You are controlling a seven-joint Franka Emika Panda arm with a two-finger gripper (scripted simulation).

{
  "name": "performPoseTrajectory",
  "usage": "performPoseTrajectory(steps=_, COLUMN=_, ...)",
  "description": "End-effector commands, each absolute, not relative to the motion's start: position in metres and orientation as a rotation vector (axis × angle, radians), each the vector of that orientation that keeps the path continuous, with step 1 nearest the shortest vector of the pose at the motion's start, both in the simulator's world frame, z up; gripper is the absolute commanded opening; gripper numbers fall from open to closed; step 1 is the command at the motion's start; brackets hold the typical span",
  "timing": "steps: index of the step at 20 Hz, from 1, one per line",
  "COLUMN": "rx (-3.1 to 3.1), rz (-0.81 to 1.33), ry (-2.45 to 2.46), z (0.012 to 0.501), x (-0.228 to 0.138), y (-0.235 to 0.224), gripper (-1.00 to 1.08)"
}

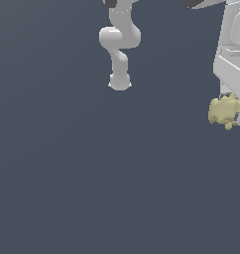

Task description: Pick up the object and move it to a goal position.

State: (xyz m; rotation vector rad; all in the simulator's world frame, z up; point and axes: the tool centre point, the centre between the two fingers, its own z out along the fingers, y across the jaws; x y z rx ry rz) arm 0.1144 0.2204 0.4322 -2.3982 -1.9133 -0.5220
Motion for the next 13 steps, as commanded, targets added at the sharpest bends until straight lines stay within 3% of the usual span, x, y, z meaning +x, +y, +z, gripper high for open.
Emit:
performPoseTrajectory(steps=1, rx=-2.347, rz=-0.546, ry=-1.964, z=0.453, x=0.108, y=0.229, gripper=-1.00)
performPoseTrajectory(steps=13, rx=-2.283, rz=-0.577, ry=-2.023, z=0.480, x=0.099, y=0.238, gripper=-1.00)
